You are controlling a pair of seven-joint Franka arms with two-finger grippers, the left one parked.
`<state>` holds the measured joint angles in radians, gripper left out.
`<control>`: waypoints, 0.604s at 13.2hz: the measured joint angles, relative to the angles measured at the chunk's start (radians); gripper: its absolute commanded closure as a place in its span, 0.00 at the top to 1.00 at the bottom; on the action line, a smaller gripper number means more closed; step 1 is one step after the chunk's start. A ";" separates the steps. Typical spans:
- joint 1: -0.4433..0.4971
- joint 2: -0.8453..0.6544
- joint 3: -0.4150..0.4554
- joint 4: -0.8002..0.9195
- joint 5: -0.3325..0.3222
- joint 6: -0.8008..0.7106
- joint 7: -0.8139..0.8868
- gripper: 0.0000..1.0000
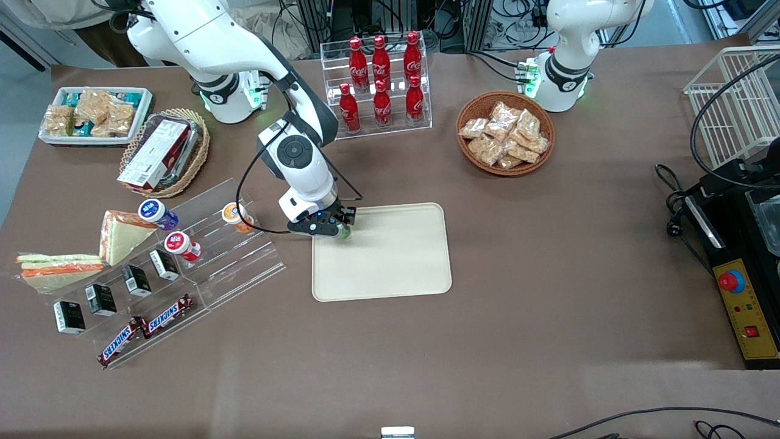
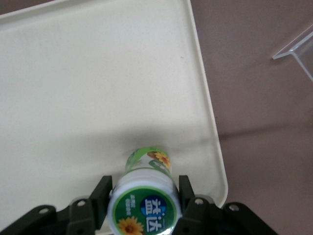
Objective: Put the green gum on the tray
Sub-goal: 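Lower the bottle onto the tray corner and open the right gripper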
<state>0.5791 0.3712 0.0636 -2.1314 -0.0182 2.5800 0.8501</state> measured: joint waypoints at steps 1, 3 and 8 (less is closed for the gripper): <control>-0.004 0.000 -0.002 0.000 -0.001 0.001 0.000 1.00; -0.007 0.000 -0.002 0.001 -0.001 0.003 0.000 1.00; -0.022 -0.028 -0.001 0.040 -0.001 -0.049 0.000 1.00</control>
<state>0.5566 0.3429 0.0624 -2.0912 -0.0190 2.5310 0.8500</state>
